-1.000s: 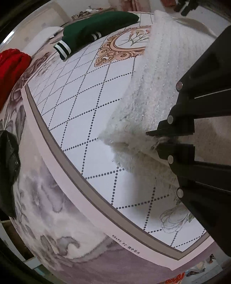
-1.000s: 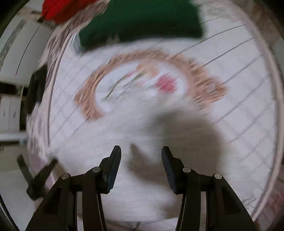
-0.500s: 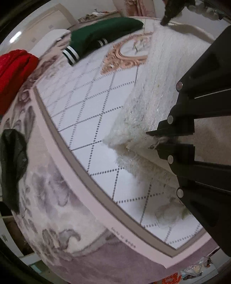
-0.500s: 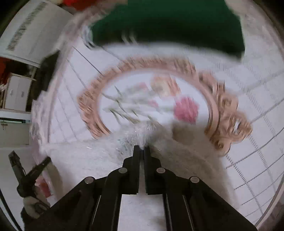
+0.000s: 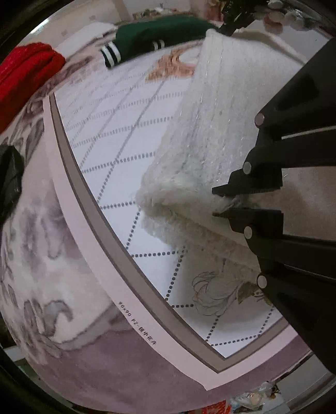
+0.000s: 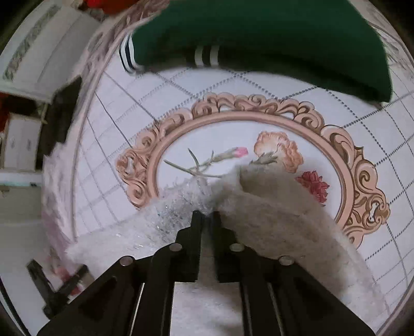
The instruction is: Fold large clothes
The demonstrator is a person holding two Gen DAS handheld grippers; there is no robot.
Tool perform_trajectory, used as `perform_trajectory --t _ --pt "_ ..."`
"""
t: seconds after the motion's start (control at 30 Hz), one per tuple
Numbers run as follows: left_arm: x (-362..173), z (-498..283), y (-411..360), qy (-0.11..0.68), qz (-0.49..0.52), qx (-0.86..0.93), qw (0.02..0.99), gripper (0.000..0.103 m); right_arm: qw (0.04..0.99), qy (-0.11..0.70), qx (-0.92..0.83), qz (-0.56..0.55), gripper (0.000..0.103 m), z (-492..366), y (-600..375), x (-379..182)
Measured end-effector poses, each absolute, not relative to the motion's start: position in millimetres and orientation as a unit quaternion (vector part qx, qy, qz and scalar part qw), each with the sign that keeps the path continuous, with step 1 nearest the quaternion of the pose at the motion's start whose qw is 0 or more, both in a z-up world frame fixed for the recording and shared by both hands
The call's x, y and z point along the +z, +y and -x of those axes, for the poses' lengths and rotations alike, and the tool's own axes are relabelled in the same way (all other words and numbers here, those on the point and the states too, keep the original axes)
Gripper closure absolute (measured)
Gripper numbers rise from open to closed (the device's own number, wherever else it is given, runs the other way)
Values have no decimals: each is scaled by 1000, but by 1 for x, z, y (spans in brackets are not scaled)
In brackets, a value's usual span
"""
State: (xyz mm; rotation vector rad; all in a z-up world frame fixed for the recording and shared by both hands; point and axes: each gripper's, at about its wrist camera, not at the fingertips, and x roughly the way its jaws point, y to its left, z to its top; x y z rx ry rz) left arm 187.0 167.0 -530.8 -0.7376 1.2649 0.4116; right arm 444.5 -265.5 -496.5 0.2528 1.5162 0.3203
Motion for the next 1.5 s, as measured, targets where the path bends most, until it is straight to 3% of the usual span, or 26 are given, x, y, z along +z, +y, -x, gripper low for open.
perform_trajectory --t 0.03,0.1,0.17,0.23,0.3,0.4,0.47,0.57,0.7,0.77,0.83,1.0,1.17,1.23,1.3,1.37,1.4,1.43,1.5 --pt "-524 -183 169 568 339 189 726 90 716 673 143 -117 60 -442 -270 -488" --pt "-507 -172 174 554 338 203 734 84 737 652 132 -116 31 -429 -284 -461" --pt "-491 -163 178 539 329 222 743 71 752 634 129 -125 29 -411 -296 -437" --pt "-474 -151 185 521 324 246 751 38 748 635 134 -139 29 -395 -301 -425" --pt "-464 -142 188 507 316 264 757 22 735 640 159 -161 30 -381 -296 -424" --pt "-460 -145 187 501 292 276 766 21 707 663 197 -146 50 -377 -265 -449" --pt "-463 -156 182 506 274 275 770 21 692 681 209 -117 57 -383 -236 -478" --pt "-461 -173 169 500 249 265 786 21 692 696 188 -42 57 -394 -201 -526" --pt "-451 -201 136 491 205 227 816 21 671 711 182 -106 56 -412 -219 -505" --pt "-446 -214 117 488 196 206 825 21 675 699 170 -165 49 -405 -253 -484" --pt "-447 -229 94 495 209 165 827 21 690 682 128 -206 31 -386 -301 -464" --pt "-479 -269 16 558 183 70 806 21 690 668 29 -278 31 -315 -410 -466" --pt "-533 -297 -40 626 133 32 768 21 666 653 56 -356 30 -292 -443 -535" --pt "-544 -299 -44 631 121 38 766 4 657 645 64 -386 24 -295 -446 -563" --pt "-549 -302 -38 635 130 41 761 0 652 606 88 -447 16 -303 -449 -582" --pt "-551 -304 -32 635 144 39 758 0 654 564 117 -490 33 -313 -448 -584" --pt "-551 -305 -30 632 145 46 760 0 652 560 120 -497 62 -320 -444 -587" --pt "-551 -307 -29 631 142 48 761 0 653 556 120 -500 77 -323 -441 -588" --pt "-550 -311 -30 637 134 46 758 0 655 539 110 -518 83 -321 -438 -580"
